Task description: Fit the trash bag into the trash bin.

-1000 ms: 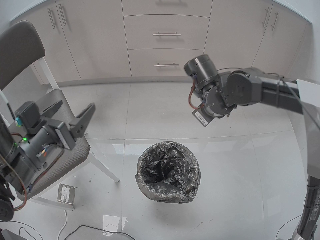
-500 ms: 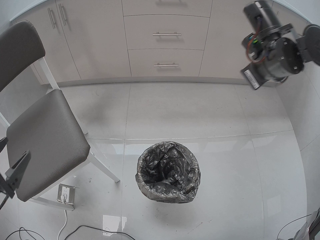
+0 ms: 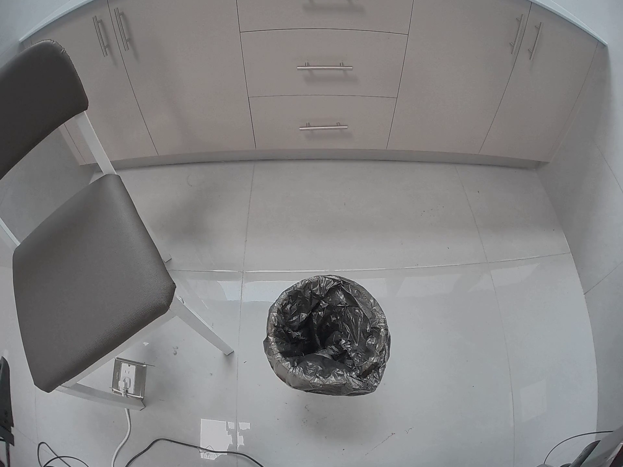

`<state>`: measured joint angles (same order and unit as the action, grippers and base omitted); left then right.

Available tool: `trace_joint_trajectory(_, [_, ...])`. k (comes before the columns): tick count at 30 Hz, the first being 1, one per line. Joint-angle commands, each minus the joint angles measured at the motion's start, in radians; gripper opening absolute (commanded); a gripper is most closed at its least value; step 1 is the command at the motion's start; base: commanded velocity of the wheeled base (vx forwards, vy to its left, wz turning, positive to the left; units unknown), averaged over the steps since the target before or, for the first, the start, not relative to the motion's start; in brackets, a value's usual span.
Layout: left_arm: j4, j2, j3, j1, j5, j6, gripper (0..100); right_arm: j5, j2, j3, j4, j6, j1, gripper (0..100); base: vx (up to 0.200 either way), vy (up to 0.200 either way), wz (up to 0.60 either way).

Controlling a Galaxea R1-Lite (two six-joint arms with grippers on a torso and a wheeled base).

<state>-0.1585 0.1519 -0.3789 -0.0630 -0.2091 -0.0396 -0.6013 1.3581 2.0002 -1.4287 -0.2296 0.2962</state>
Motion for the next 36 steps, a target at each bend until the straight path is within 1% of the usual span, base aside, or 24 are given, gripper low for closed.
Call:
trace_joint_trajectory(1, [-0.007,-0.118,0.15,0.086,-0.027,0.007,100,0.221,-0.229,0.0,-0.137,0.072,-0.221,0,0.0,0.0,0.0])
trace_joint_trajectory(2, [-0.007,-0.118,0.15,0.086,-0.027,0.007,100,0.221,-0.229,0.0,-0.137,0.072,-0.221,0,0.0,0.0,0.0])
trace_joint_trajectory(4, [0.079,-0.118,0.255,0.086,-0.029,0.009,100,0.354,-0.313,0.0,-0.133,0.125,-0.273,0,0.0,0.0,0.0])
trace_joint_trajectory(7, [0.205,-0.117,0.374,0.086,-0.032,0.006,100,0.416,-0.425,0.0,-0.13,0.138,-0.296,0,0.0,0.0,0.0])
trace_joint_trajectory(9, [0.212,-0.12,0.379,0.084,-0.03,0.012,100,0.433,-0.462,0.0,-0.125,0.138,-0.305,0,0.0,0.0,0.0])
trace_joint_trajectory(10, [0.214,-0.123,0.374,0.081,-0.03,0.026,100,0.488,-0.55,0.0,-0.105,0.138,-0.308,0,0.0,0.0,0.0])
trace_joint_trajectory(11, [0.212,-0.126,0.374,0.078,-0.029,0.033,100,0.517,-0.593,0.0,-0.091,0.138,-0.31,0,0.0,0.0,0.0])
trace_joint_trajectory(14, [0.208,-0.15,0.374,0.066,0.007,0.033,100,0.563,-0.709,0.0,-0.016,0.134,-0.319,0,0.0,0.0,0.0])
trace_joint_trajectory(15, [0.206,-0.152,0.374,0.066,0.016,0.033,100,0.564,-0.721,0.0,-0.004,0.134,-0.321,0,0.0,0.0,0.0])
trace_joint_trajectory(16, [0.206,-0.152,0.374,0.065,0.077,0.033,100,0.572,-0.801,0.0,0.082,0.131,-0.328,0,0.0,0.0,0.0])
trace_joint_trajectory(17, [0.206,-0.152,0.374,0.065,0.077,0.033,100,0.572,-0.801,0.0,0.082,0.131,-0.328,0,0.0,0.0,0.0])
trace_joint_trajectory(18, [0.205,-0.152,0.374,0.066,0.136,0.035,100,0.572,-0.909,-0.083,0.218,0.118,-0.331,0,0.0,0.0,0.0])
trace_joint_trajectory(19, [0.205,-0.152,0.374,0.066,0.14,0.035,100,0.572,-0.918,-0.1,0.229,0.116,-0.331,0,0.0,0.0,0.0])
trace_joint_trajectory(21, [0.205,-0.152,0.374,0.066,0.16,0.03,100,0.571,-1.056,-0.419,0.468,0.072,-0.338,0,0.0,0.0,0.0])
trace_joint_trajectory(22, [0.205,-0.152,0.374,0.068,0.159,0.03,100,0.564,-1.096,-0.512,0.548,0.052,-0.341,0,0.0,0.0,0.0])
trace_joint_trajectory(23, [0.205,-0.152,0.374,0.066,0.16,0.029,100,0.564,-1.103,-0.528,0.559,0.05,-0.342,0,0.0,0.0,0.0])
trace_joint_trajectory(24, [0.205,-0.152,0.374,0.068,0.16,0.027,100,0.563,-1.171,-0.692,0.706,0.022,-0.344,0,0.0,0.0,0.0])
trace_joint_trajectory(25, [0.205,-0.152,0.374,0.066,0.159,0.027,100,0.563,-1.206,-0.775,0.771,0.013,-0.344,0,0.0,0.0,0.0])
trace_joint_trajectory(26, [0.205,-0.152,0.374,0.066,0.159,0.027,100,0.563,-1.211,-0.784,0.778,0.012,-0.344,0,0.0,0.0,0.0])
trace_joint_trajectory(27, [0.205,-0.152,0.374,0.068,0.145,0.027,100,0.563,-1.252,-0.887,0.846,-0.002,-0.344,0,0.0,0.0,0.0])
trace_joint_trajectory(28, [0.205,-0.152,0.374,0.068,0.114,0.026,100,0.563,-1.269,-0.925,0.853,-0.013,-0.344,0,0.0,0.0,0.0])
trace_joint_trajectory(32, [0.203,-0.152,0.373,0.066,0.066,0.021,100,0.568,-1.289,-0.979,0.852,-0.036,-0.324,0,0.0,0.0,0.0])
trace_joint_trajectory(34, [0.2,-0.152,0.371,0.065,0.048,0.021,100,0.561,-1.309,-1.005,0.85,-0.039,-0.276,0,0.0,0.0,0.0])
trace_joint_trajectory(36, [0.195,-0.152,0.371,0.065,0.027,0.026,100,0.558,-1.318,-1.012,0.852,-0.03,-0.278,0,0.0,0.0,0.0])
